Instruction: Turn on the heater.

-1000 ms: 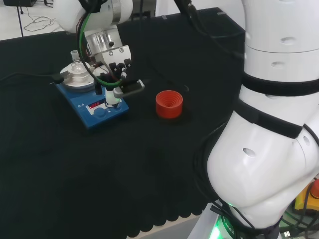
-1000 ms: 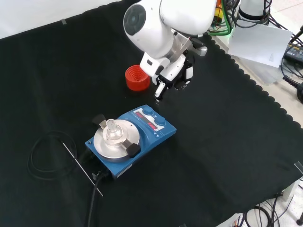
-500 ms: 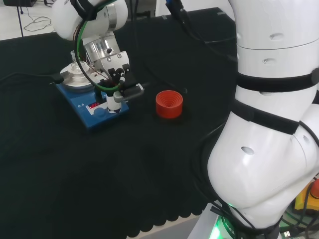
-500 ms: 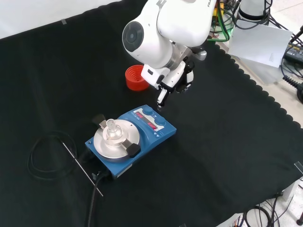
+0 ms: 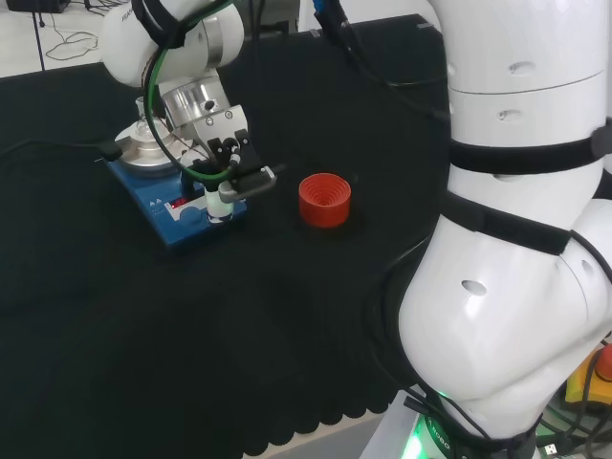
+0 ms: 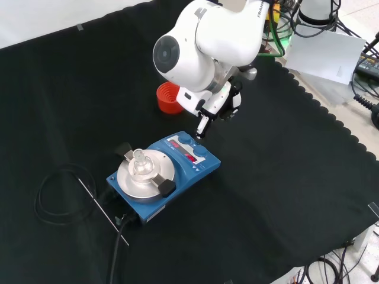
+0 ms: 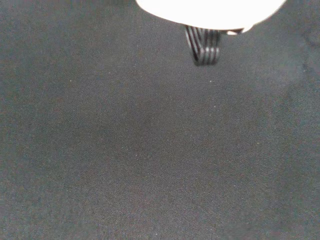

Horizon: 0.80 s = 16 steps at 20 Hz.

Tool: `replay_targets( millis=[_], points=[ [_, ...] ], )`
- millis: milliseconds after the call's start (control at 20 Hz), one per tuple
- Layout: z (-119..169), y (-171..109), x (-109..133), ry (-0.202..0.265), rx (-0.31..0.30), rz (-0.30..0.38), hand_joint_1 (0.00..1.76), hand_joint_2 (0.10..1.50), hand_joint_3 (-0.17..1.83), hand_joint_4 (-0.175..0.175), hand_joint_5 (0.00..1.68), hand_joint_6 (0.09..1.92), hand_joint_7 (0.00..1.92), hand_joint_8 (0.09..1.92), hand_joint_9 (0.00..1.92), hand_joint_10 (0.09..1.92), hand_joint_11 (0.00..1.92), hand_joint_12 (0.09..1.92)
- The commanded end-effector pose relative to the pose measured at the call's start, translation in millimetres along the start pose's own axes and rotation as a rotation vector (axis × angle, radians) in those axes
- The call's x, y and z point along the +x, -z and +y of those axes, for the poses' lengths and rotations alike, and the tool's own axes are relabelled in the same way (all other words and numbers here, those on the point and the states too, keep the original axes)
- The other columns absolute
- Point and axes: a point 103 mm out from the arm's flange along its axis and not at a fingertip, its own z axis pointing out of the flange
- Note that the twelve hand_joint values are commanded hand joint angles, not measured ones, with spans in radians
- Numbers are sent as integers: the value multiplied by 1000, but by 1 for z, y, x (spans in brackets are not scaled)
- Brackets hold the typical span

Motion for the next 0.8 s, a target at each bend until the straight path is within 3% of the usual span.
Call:
replay_targets(
  millis=[50,800],
  points=[
    [11,-4,1,6,8,-3,1461,651,1155,-32,284,275,1509,1894,1520,1727,1007,1484],
    [14,-1,-10,-2,29,5,1461,653,1154,-35,380,239,1505,1893,1520,1722,1006,1481]
  ],
)
